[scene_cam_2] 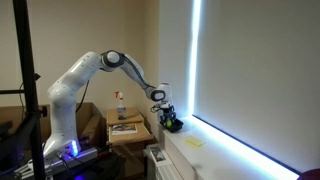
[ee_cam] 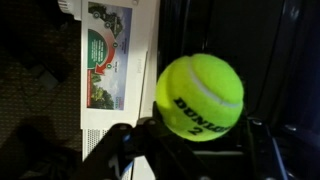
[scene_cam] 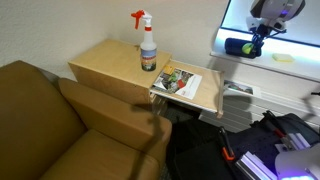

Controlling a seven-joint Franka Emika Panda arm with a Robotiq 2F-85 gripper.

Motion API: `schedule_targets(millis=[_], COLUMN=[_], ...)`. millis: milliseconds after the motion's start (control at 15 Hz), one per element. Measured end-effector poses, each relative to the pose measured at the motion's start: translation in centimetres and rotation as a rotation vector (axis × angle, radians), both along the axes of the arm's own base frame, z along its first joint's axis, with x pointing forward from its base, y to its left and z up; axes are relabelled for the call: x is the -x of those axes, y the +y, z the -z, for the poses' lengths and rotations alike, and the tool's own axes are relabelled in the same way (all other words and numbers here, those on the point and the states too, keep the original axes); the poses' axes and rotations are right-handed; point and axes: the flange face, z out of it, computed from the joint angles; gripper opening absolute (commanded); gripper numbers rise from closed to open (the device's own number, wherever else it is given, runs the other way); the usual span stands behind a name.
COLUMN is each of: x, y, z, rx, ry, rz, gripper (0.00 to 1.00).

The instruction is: Move the black tray to the window sill then place the green ball on it and close the top tray of the night stand

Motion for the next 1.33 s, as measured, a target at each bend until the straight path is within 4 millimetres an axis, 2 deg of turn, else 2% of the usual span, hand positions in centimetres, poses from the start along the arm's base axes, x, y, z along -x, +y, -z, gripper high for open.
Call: schedule_targets(millis=[133, 267, 467, 667, 800, 1333], x=[-0.5, -1.2, -2.0, -2.4, -2.4, -1.3], y=[1.2, 2.1, 2.0, 0.8, 0.1, -1.0], z=[0.8, 0.6, -1.4, -4.1, -4.8, -2.8], rx=[0.030, 0.026, 0.019, 0.021, 0.025, 0.013], ry=[-0.032, -0.050, -0.099, -0.150, -0.161, -0.122], rz=[-0.006, 0.010, 0.047, 0.084, 0.110, 0.163], gripper=[0.36, 0.36, 0.36, 0.36, 0.36, 0.36])
